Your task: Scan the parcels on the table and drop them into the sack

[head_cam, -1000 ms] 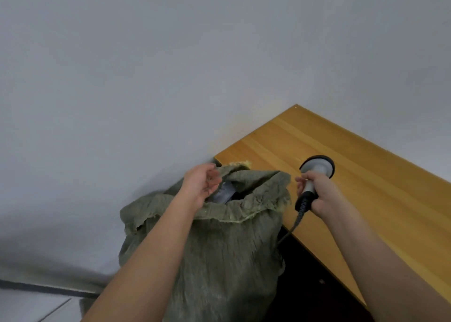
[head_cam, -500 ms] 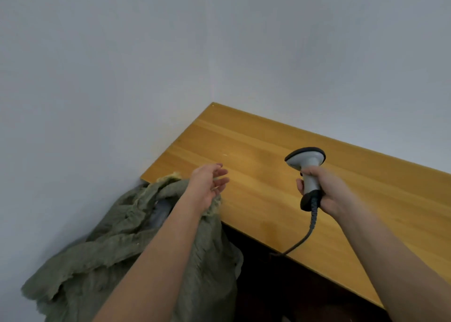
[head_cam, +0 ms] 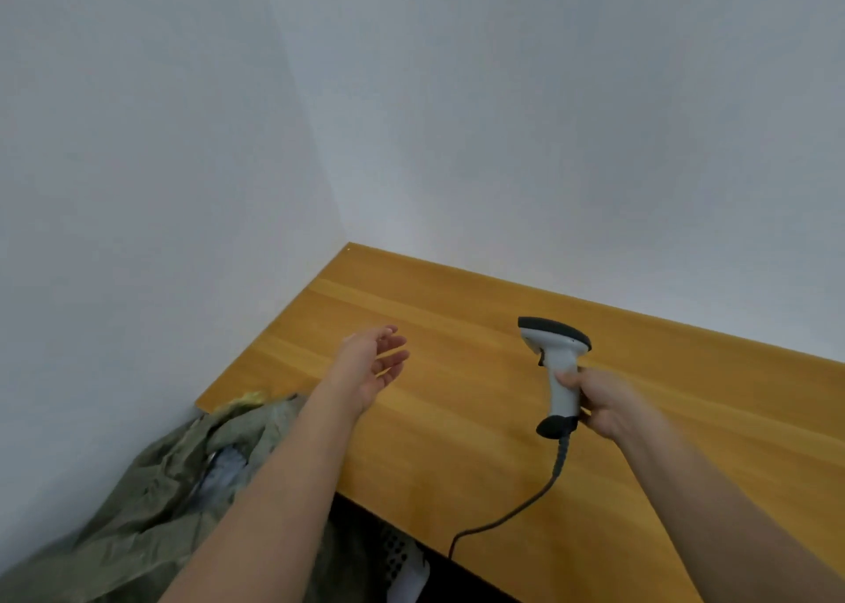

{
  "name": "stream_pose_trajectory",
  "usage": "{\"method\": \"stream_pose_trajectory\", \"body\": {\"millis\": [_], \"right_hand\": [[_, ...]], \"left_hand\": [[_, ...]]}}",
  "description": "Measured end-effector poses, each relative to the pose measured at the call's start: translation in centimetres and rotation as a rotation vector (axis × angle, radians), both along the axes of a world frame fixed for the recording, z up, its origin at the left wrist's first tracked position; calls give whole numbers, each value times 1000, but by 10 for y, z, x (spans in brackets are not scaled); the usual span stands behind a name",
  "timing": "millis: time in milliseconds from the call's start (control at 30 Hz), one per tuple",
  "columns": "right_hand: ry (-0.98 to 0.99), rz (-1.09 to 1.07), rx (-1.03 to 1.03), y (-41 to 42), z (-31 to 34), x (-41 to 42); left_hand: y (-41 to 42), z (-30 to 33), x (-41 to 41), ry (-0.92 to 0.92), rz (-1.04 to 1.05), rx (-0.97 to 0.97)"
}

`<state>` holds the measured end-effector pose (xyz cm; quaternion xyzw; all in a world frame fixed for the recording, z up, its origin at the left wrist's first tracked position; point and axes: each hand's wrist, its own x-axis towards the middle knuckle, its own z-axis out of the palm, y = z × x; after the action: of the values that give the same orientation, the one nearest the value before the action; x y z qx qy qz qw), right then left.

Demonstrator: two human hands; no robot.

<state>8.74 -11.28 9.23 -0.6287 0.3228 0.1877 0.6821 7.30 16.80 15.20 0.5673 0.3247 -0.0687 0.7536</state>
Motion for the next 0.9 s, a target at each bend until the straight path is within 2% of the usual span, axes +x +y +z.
{"method": "stream_pose_trajectory", "body": {"millis": [167,400,900], "right_hand": [[98,38,55,-32,-39,28],[215,86,-11,-47,-94,52],[250,75,-118,-35,-162,74]], "left_hand": [[-47,-19,32,114,33,-95],[-84,-59,61,249,53,-147],[-88,-100,89,328,41,-182]]}}
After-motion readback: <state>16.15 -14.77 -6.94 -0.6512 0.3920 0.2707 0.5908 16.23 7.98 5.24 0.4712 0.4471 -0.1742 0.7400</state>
